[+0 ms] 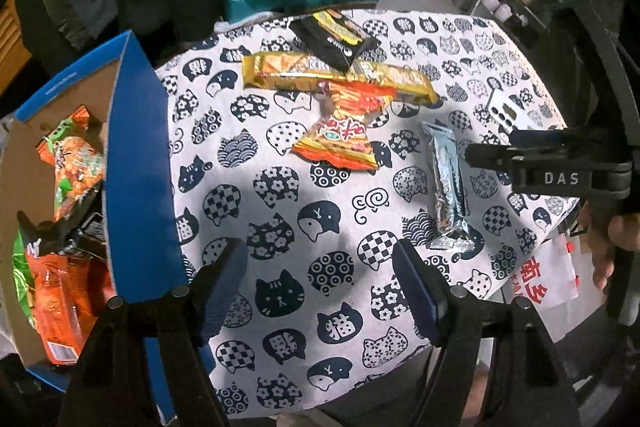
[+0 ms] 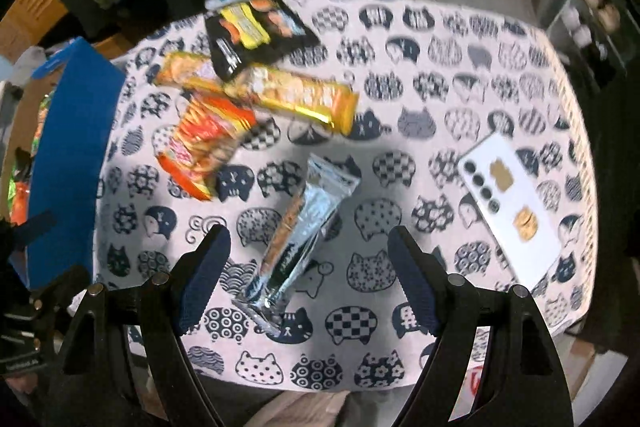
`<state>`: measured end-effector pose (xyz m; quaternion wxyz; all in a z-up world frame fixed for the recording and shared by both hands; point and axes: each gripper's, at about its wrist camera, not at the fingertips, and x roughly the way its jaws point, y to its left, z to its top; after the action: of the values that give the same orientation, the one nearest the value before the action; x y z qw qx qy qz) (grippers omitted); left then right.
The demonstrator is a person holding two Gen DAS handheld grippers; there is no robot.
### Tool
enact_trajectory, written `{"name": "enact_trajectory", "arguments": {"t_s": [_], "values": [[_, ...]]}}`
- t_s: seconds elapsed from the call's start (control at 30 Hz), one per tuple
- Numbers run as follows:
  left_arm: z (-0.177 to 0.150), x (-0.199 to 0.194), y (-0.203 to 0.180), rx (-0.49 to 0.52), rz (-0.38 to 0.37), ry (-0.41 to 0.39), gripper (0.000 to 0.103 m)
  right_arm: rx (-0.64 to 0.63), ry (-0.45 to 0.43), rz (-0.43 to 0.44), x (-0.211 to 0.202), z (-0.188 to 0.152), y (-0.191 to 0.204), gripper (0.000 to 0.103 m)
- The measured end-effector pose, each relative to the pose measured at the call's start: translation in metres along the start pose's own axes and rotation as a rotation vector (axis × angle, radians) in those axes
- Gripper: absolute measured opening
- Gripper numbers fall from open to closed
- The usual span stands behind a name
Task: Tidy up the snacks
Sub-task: 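Move both grippers back over the snacks on the table, then grasp the orange chip bag with the left gripper while the right grasps the silver foil bar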
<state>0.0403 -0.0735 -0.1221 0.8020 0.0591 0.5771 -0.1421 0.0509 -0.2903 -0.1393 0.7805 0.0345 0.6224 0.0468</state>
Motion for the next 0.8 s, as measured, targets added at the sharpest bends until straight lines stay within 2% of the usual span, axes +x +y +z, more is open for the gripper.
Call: {"name": "enact_trajectory", "arguments": {"t_s": [0.3, 0.47, 0.6, 0.73, 0.8], "values": [[0.003, 0.026, 0.006, -0.013, 0.037, 0.038, 0.076, 0.044, 0.052, -0.026, 0.043, -0.006, 0.004, 0.080], [0.013, 0.033, 0.015, -0.062, 0.012, 0.038, 0.076, 0.037, 0.063, -0.028, 0.058, -0.010, 0.006, 0.079], [0.025, 0.040, 0.017, -0.099, -0.014, 0.037, 0.077, 0.024, 0.072, -0.003, 0.069, -0.013, 0.008, 0.065], [0.041, 0.050, 0.015, -0.131, -0.039, 0.035, 0.079, -0.004, 0.059, 0.024, 0.075, -0.016, 0.009, 0.058], [0.049, 0.055, 0.013, -0.137, -0.043, 0.034, 0.079, -0.035, 0.053, 0.037, 0.076, -0.016, 0.011, 0.047]]}}
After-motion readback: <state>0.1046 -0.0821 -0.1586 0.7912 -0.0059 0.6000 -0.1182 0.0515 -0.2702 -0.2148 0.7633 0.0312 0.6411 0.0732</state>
